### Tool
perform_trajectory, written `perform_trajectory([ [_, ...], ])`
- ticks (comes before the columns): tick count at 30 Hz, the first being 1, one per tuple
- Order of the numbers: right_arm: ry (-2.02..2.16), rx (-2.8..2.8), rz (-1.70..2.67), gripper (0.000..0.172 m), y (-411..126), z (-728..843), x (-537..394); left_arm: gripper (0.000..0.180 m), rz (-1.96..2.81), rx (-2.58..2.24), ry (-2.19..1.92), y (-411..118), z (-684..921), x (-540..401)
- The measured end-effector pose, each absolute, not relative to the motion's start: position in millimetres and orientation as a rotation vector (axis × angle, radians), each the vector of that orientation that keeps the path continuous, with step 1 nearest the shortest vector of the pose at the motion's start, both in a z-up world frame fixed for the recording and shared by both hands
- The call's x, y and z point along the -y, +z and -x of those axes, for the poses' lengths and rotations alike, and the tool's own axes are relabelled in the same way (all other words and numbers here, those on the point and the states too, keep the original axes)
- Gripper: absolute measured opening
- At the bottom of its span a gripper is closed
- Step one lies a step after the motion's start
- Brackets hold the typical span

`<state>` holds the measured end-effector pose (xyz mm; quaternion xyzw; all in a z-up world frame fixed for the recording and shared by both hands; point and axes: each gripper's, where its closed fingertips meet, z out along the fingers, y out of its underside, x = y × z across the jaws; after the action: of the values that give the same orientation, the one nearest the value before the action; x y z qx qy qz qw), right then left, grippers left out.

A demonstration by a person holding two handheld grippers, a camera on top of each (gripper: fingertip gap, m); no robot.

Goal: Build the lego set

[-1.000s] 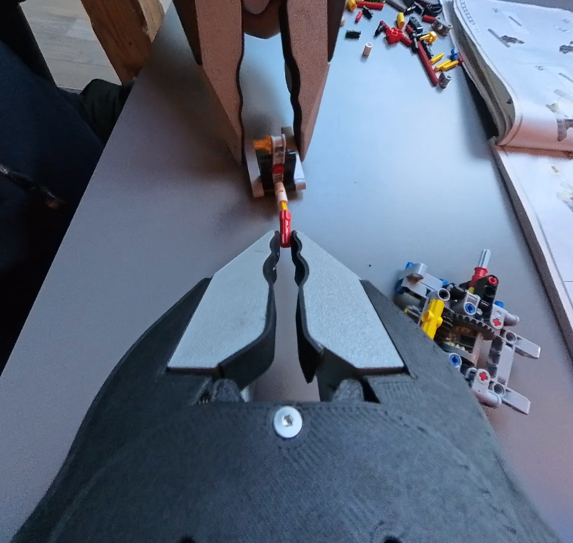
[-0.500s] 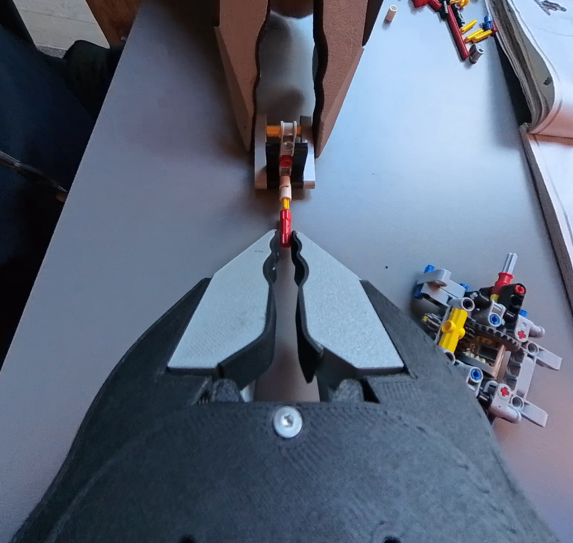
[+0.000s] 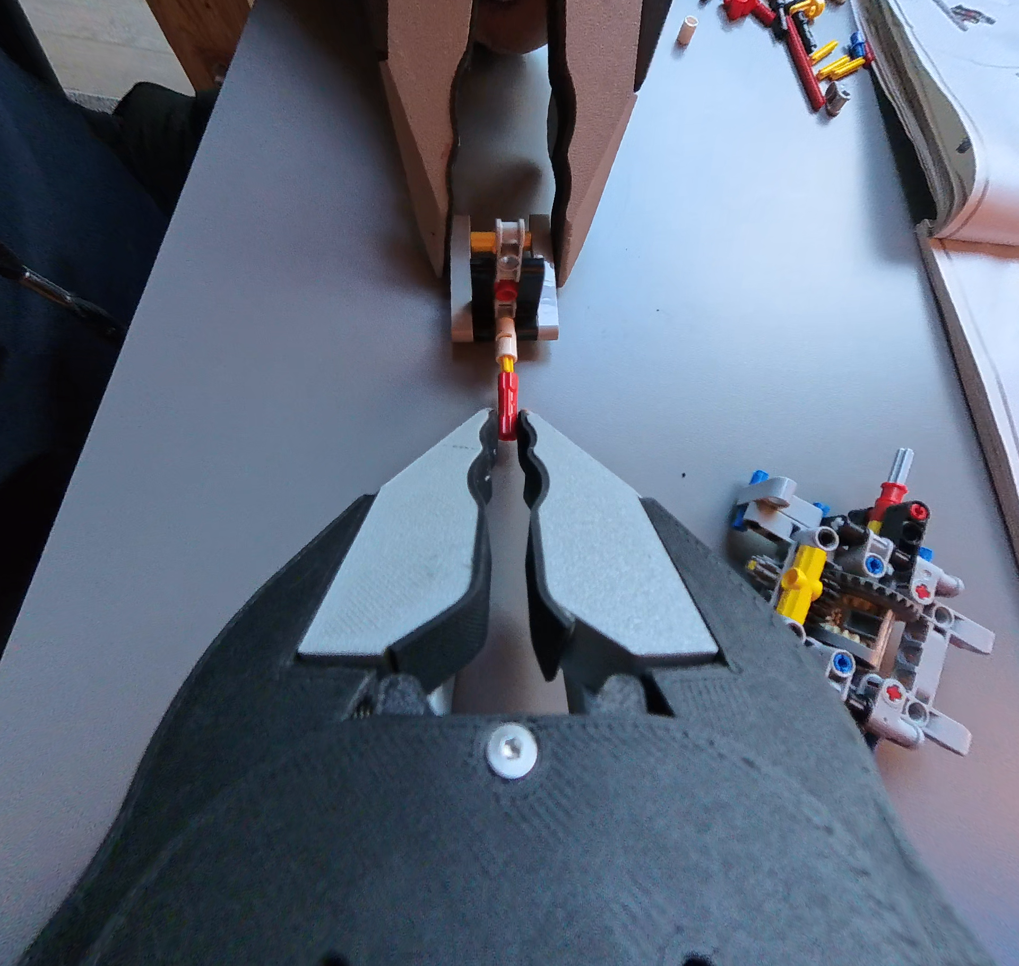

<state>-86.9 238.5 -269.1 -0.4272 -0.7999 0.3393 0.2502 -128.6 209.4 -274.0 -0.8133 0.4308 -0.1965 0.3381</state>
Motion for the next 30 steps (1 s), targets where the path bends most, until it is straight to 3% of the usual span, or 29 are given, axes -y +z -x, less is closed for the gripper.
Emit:
perform_trajectory([
  [4,0.939,2.172,1.174,0.004,-268,87,-239,0.041,2.133,-1.123,-0.518,-273,128,-208],
  [6,0.937,2.176,1.171,0.004,-269,87,-239,0.057,2.156,-1.121,-0.528,-272,129,-206],
  [8,0.927,2.181,1.166,0.004,-269,87,-238,0.06,2.173,-1.107,-0.51,-269,134,-207],
  [14,0.907,2.192,1.153,0.003,-271,86,-237,0.031,2.12,-1.123,-0.496,-242,127,-205],
  [19,0.924,2.183,1.156,0.003,-269,86,-237,0.009,2.199,-1.207,-0.393,-254,125,-206],
  [30,0.925,2.186,1.152,0.004,-269,85,-233,0.004,2.354,-1.307,-0.292,-274,129,-207],
])
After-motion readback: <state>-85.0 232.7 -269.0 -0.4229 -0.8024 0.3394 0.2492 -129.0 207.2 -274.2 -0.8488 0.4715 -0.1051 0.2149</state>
